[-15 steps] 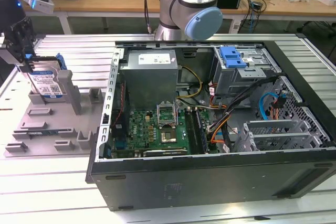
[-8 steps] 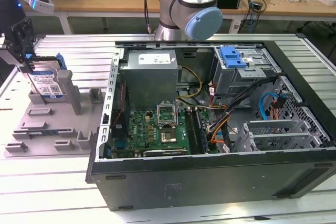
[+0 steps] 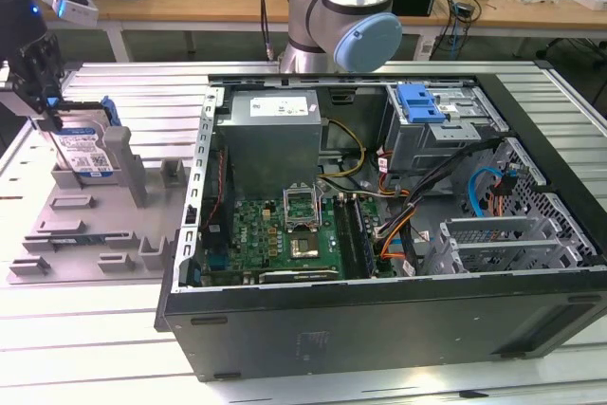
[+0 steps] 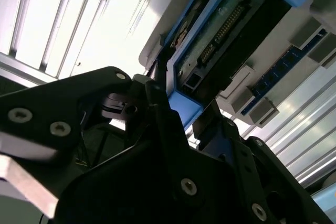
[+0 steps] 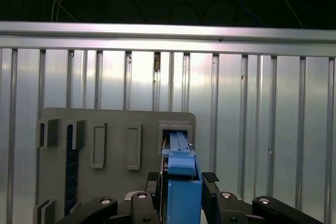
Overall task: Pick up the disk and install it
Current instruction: 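Pick up the disk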
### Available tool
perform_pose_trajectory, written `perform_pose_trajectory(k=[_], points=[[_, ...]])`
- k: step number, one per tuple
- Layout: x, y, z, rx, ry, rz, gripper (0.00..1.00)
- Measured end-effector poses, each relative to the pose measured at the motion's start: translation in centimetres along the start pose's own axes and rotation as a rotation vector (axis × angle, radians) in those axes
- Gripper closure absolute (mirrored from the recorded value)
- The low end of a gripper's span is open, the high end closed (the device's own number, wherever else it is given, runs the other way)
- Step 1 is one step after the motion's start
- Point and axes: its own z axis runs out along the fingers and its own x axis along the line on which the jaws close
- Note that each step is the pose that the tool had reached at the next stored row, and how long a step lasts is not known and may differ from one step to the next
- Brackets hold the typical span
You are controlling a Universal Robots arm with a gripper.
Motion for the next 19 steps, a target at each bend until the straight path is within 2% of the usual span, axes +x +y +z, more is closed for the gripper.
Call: perform_pose_trajectory(k=[1, 16, 19], points=[[0.00, 0.00, 0.02, 0.0000, 0.0000, 0.000, 0.59], [0.08, 0.00, 0.29, -0.0001, 0.0000, 0.000, 0.59], [0.08, 0.00, 0.30, -0.0001, 0.0000, 0.000, 0.63]])
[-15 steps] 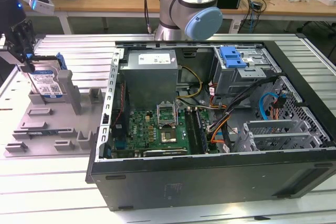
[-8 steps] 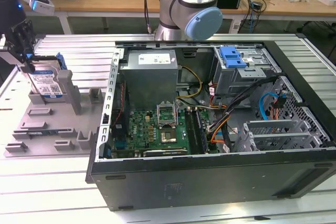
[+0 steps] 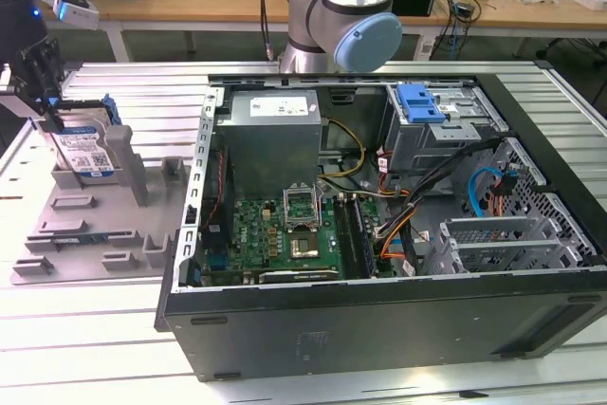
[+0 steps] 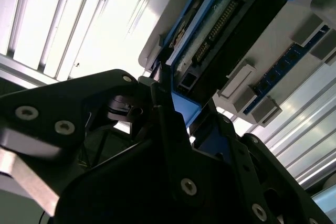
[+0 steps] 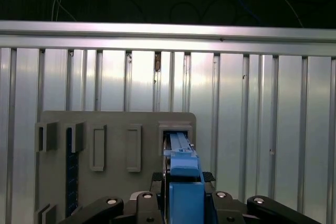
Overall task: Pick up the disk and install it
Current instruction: 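Pick up the disk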
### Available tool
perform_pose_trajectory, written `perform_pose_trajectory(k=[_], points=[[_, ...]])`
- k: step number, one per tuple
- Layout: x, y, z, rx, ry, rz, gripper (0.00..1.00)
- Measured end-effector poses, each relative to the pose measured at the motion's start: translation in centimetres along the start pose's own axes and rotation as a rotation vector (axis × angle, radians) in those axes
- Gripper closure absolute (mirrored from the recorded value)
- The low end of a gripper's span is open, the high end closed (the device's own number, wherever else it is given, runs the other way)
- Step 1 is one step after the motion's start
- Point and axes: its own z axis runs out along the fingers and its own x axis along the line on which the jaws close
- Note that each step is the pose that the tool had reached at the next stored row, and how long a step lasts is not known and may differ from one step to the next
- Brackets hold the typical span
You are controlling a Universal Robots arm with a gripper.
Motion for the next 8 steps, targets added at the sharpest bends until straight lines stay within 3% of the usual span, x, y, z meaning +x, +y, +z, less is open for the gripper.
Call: perform_pose_trajectory(k=[8], points=[[0.00, 0.00, 0.02, 0.0001, 0.0000, 0.000, 0.63]])
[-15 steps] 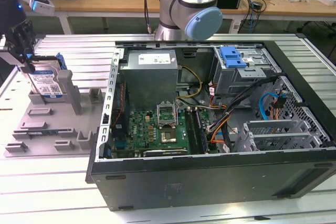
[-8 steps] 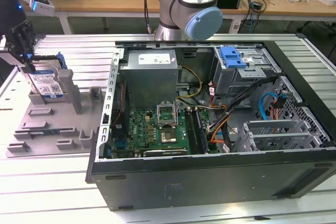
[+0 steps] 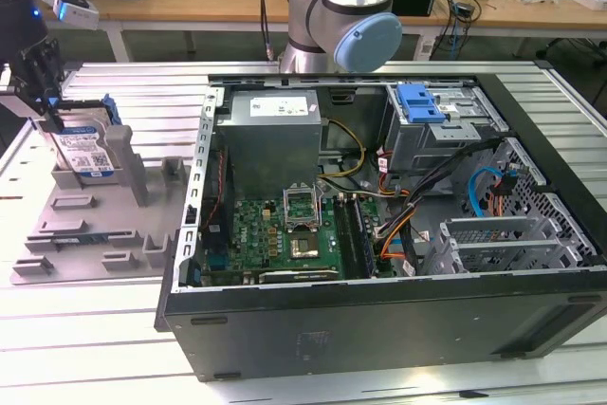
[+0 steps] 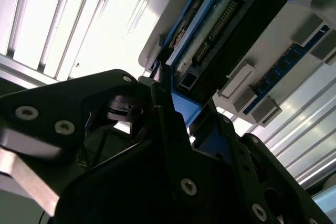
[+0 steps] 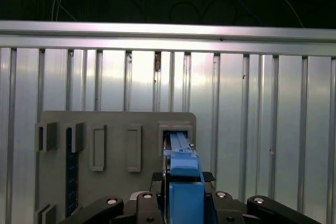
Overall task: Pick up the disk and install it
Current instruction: 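Pick up the disk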
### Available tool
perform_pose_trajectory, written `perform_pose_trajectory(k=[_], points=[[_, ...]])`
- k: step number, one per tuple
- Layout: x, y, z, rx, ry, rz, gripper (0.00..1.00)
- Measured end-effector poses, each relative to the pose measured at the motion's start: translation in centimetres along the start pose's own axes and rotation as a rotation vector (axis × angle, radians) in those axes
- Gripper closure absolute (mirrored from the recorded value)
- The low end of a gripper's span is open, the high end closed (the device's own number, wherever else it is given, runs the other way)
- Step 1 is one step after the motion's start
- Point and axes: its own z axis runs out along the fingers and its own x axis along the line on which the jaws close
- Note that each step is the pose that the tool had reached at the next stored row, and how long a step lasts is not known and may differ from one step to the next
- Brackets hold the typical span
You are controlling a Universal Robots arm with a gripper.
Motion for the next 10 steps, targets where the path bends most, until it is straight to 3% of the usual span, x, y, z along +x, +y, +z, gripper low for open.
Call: perform_pose_trajectory(k=[4, 10], points=[[0.01, 0.00, -0.23, 0.0001, -0.0001, 0.000, 0.63], [0.07, 0.06, -2.79, 0.0001, -0.0001, 0.000, 0.63]])
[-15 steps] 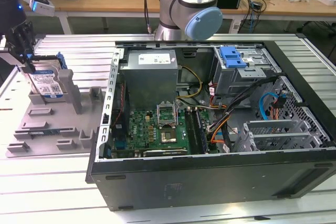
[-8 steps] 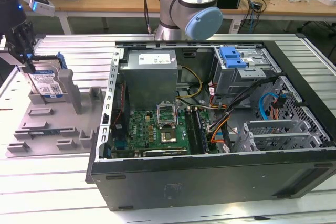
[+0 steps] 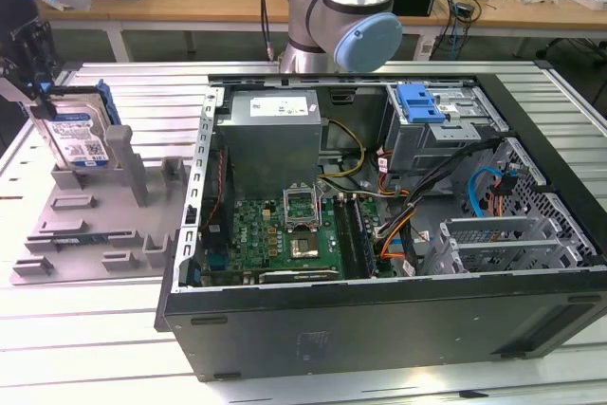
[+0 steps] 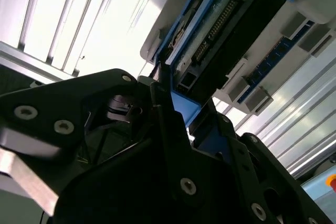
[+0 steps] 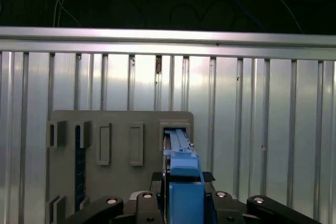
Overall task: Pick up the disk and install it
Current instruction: 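Pick up the disk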
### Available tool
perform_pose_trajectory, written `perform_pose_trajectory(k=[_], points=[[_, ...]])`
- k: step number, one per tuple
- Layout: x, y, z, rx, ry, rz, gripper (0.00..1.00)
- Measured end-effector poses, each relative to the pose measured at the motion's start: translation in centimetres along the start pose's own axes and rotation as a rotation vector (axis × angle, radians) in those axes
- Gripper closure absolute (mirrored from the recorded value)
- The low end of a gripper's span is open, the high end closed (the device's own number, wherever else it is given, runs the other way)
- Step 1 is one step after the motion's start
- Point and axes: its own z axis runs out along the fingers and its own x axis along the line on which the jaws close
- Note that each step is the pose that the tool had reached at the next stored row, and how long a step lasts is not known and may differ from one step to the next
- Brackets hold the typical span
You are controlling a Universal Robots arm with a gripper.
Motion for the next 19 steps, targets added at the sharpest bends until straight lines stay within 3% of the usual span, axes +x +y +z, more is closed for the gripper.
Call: perform_pose_trajectory(k=[3, 13, 19], points=[[0.03, 0.02, -1.12, -0.0001, 0.0000, 0.000, 0.63], [0.07, 0.06, -3.00, -0.0001, 0.0000, 0.000, 0.63], [0.12, 0.09, -4.88, -0.0001, 0.0000, 0.000, 0.63]])
